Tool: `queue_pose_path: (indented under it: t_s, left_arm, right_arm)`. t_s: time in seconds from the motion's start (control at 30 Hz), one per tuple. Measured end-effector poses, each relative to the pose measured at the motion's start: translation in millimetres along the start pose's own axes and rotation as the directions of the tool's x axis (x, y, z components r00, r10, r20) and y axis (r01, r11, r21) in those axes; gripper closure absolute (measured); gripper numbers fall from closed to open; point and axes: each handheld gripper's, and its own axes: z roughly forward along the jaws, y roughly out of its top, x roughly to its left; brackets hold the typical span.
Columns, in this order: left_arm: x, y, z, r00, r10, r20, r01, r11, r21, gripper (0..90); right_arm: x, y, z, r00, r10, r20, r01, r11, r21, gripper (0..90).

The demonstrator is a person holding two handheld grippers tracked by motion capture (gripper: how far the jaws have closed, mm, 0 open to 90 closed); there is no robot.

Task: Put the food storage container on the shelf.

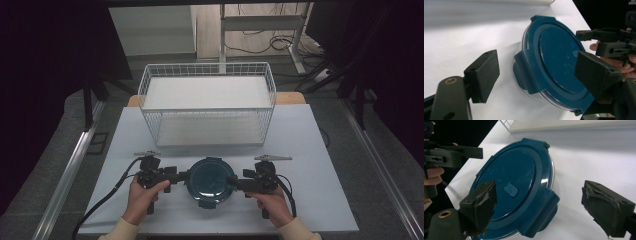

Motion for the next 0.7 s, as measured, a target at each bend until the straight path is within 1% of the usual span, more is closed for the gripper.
queue_pose_path:
  t_s: [0.03, 0.07, 0.1, 0.17, 0.23, 0.33, 0.4, 0.47, 0.57, 0.63, 0.7]
  left_arm:
    - [0.8, 0.1, 2.0, 1.0000, -0.002, 0.008, 0.002, 1.0000, 0.003, 19.8]
    - [1.6, 0.4, 4.0, 0.9997, -0.013, 0.023, 0.013, 0.9999, 0.005, 19.8]
    - [3.0, 0.8, 5.9, 0.9992, -0.023, 0.033, 0.022, 0.9997, 0.006, 19.7]
    - [5.8, 1.5, 9.5, 0.9992, -0.032, 0.025, 0.031, 0.9995, 0.010, 19.3]
    - [8.4, 1.1, 13.8, 0.9987, -0.044, 0.025, 0.044, 0.9989, 0.019, 19.1]
    - [10.8, -0.7, 21.0, 0.9963, -0.068, 0.053, 0.066, 0.9970, 0.040, 18.9]
    - [11.5, -2.0, 24.8, 0.9934, -0.084, 0.078, 0.080, 0.9955, 0.051, 18.8]
    - [11.7, -3.3, 27.9, 0.9918, -0.094, 0.086, 0.089, 0.9941, 0.062, 18.8]
    - [12.3, -5.1, 31.4, 0.9897, -0.104, 0.098, 0.097, 0.9924, 0.076, 18.9]
    - [13.1, -5.6, 32.5, 0.9892, -0.108, 0.099, 0.100, 0.9915, 0.082, 19.2]
    - [12.9, -6.6, 33.2, 0.9883, -0.110, 0.106, 0.100, 0.9906, 0.094, 20.0]
  right_arm:
    - [-0.5, -0.6, 2.1, 0.9998, 0.014, -0.012, -0.014, 1.000, 0.008, 12.7]
    - [-1.1, -0.9, 3.7, 0.9992, 0.031, -0.024, -0.031, 0.999, 0.014, 12.7]
    - [-1.8, -1.1, 5.0, 0.9989, 0.040, -0.026, -0.039, 0.999, 0.016, 12.7]
    - [-3.2, -1.1, 6.3, 0.9989, 0.046, -0.012, -0.046, 0.999, 0.015, 12.7]
    - [-5.4, -2.0, 7.5, 0.9975, 0.069, -0.015, -0.069, 0.998, 0.015, 12.7]
    - [-7.4, -4.6, 10.9, 0.9946, 0.102, -0.022, -0.101, 0.994, 0.030, 12.7]
    - [-7.1, -5.7, 13.2, 0.9919, 0.121, -0.040, -0.119, 0.992, 0.041, 12.7]
    - [-5.5, -6.8, 15.7, 0.9904, 0.128, -0.053, -0.125, 0.991, 0.050, 13.0]
    - [-3.8, -9.4, 20.2, 0.9881, 0.142, -0.058, -0.138, 0.988, 0.072, 13.2]
    - [-3.8, -11.4, 22.5, 0.9844, 0.162, -0.069, -0.156, 0.985, 0.078, 13.9]
    - [-3.0, -12.9, 23.8, 0.9782, 0.190, -0.084, -0.183, 0.979, 0.088, 15.6]
